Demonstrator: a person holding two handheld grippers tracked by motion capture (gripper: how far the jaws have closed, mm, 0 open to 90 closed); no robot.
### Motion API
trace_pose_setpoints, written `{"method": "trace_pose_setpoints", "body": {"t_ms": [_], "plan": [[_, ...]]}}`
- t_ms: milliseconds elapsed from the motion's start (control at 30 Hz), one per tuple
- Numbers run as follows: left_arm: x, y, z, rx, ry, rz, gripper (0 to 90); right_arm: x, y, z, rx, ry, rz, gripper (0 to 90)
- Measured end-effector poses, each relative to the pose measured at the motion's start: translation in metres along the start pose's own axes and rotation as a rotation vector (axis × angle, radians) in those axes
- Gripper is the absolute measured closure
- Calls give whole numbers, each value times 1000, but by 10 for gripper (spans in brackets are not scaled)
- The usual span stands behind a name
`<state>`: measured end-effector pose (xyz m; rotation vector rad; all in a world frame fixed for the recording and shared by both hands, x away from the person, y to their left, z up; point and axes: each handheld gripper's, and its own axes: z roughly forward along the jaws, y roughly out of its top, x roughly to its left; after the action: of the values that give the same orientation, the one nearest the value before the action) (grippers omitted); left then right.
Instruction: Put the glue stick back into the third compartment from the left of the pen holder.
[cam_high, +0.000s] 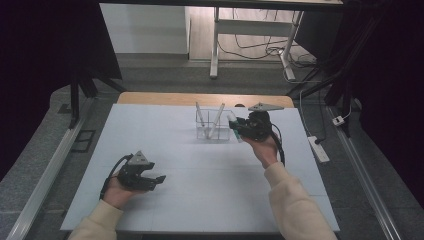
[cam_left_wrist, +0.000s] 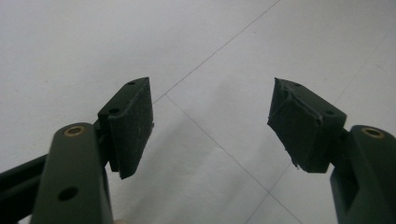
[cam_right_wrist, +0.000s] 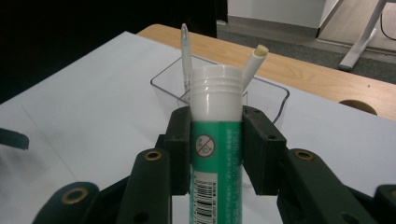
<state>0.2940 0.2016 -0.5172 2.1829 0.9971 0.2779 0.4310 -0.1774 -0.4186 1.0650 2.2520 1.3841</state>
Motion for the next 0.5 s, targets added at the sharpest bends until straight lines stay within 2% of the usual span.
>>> {"method": "trace_pose_setpoints", "body": {"t_ms": [500], "plan": [[1, 0, -1, -7, 2, -3, 305, -8, 19, 12, -76, -7, 8, 647]]}}
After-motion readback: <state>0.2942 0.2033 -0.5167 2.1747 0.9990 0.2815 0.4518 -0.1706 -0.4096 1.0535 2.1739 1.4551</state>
